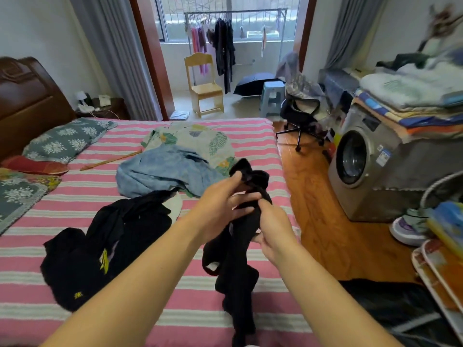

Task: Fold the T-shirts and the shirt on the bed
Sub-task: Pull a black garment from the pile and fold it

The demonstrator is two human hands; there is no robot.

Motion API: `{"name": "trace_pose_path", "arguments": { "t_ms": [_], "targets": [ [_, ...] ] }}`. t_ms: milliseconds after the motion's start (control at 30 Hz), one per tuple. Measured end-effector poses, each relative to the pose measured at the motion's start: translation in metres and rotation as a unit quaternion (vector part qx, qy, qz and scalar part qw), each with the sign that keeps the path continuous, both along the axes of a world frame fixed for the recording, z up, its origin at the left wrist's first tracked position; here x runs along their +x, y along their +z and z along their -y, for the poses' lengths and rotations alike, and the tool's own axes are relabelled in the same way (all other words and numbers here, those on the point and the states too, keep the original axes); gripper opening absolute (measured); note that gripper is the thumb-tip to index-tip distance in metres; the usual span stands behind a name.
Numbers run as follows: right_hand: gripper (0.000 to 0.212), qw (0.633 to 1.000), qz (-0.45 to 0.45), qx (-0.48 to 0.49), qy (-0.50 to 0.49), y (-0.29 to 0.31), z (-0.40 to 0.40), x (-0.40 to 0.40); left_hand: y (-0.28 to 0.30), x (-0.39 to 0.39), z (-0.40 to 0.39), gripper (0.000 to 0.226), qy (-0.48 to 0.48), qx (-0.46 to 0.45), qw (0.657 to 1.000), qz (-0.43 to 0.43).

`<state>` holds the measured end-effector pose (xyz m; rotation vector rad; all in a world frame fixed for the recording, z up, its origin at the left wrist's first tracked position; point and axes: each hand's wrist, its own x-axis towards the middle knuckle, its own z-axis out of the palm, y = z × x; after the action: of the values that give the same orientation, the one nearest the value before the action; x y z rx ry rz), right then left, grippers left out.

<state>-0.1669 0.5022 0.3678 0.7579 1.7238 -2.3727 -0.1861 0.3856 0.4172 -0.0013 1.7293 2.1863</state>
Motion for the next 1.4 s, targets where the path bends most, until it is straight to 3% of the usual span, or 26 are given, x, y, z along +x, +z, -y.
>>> {"name": "trace_pose_path", "arguments": {
  "t_ms": [100,167,233,367,467,567,633,767,900,967,1100,1267,1333,1400],
  "targets": [
    [0.036,0.984,0.026,-0.171,-0.035,0.001,-0.002,-0.011,-0.044,0.014,0.011,0.031,0.035,-0.076,0.995,-0.060],
    [0.041,0.971,0.049,-0.227,-0.049,0.003,-0.003,-0.017,-0.069,0.031,0.016,0.027,-0.009,-0.147,0.986,-0.074],
    [0.042,0.965,0.078,-0.245,-0.042,0.007,-0.003,-0.018,-0.087,0.043,0.022,0.021,-0.034,-0.208,0.974,-0.081],
    [0.044,0.962,0.093,-0.256,-0.035,0.008,-0.003,-0.020,-0.105,0.053,0.029,0.036,0.065,-0.300,0.933,-0.190],
    [0.037,0.962,0.105,-0.248,-0.042,0.013,-0.002,-0.023,-0.108,0.056,0.023,0.041,0.100,-0.320,0.912,-0.235],
    [0.030,0.963,0.107,-0.240,-0.060,0.021,0.000,-0.024,-0.106,0.057,0.016,0.027,0.124,-0.294,0.932,-0.174],
    [0.041,0.965,0.106,-0.234,-0.060,0.026,0.000,-0.025,-0.109,0.058,0.016,0.026,0.109,-0.283,0.944,-0.129],
    [0.062,0.965,0.100,-0.235,-0.064,0.034,-0.004,-0.029,-0.134,0.062,0.035,0.012,0.042,-0.333,0.935,-0.115],
    [0.048,0.967,0.065,-0.241,-0.042,0.049,-0.020,-0.035,-0.166,0.072,0.071,0.008,-0.003,-0.387,0.920,-0.065],
    [0.049,0.971,0.062,-0.229,-0.038,0.055,-0.027,-0.043,-0.171,0.078,0.088,0.016,0.047,-0.410,0.909,-0.058],
    [0.044,0.981,0.068,-0.181,-0.035,0.065,-0.028,-0.061,-0.153,0.072,0.131,0.026,0.277,-0.299,0.913,-0.008],
    [0.045,0.987,0.067,-0.143,-0.011,0.071,-0.024,-0.094,-0.086,0.051,0.165,0.013,0.471,-0.212,0.853,-0.078],
    [0.045,0.987,0.027,-0.158,0.004,0.073,-0.022,-0.110,-0.046,0.041,0.171,0.010,0.518,-0.073,0.844,-0.119],
    [0.041,0.982,-0.009,-0.186,0.015,0.074,-0.024,-0.119,-0.007,0.035,0.180,0.012,0.503,0.053,0.848,-0.156]
  ]
}}
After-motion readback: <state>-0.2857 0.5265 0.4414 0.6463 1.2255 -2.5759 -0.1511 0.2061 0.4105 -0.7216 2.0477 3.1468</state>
